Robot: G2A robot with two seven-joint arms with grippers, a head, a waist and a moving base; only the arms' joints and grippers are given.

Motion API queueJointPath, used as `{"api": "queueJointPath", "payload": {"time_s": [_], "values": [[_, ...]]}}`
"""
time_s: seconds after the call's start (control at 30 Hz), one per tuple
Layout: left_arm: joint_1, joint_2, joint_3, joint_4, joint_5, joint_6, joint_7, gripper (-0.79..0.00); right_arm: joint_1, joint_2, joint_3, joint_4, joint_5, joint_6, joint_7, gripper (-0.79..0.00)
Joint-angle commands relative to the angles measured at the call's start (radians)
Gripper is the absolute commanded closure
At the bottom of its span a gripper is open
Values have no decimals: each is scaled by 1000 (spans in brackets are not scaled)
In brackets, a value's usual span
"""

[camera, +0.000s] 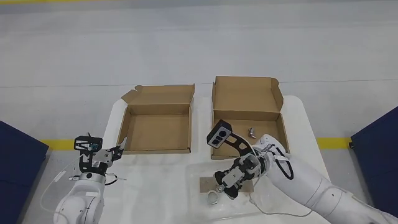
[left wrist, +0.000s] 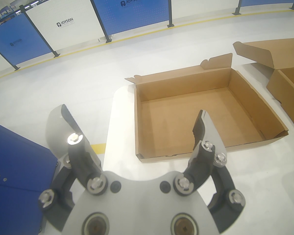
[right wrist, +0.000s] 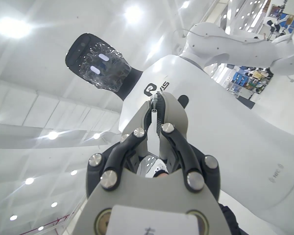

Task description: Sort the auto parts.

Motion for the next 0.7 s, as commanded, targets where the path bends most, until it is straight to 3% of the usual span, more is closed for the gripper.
{"api": "queueJointPath", "payload": {"time_s": [0.0,0.67], "values": [[0,0,0,0,0,0,0,-785,0,-6,8,-12,13,17,0,0],[0,0,0,0,0,0,0,-785,-51,-42,51,-111,145,109,-13,0]]}}
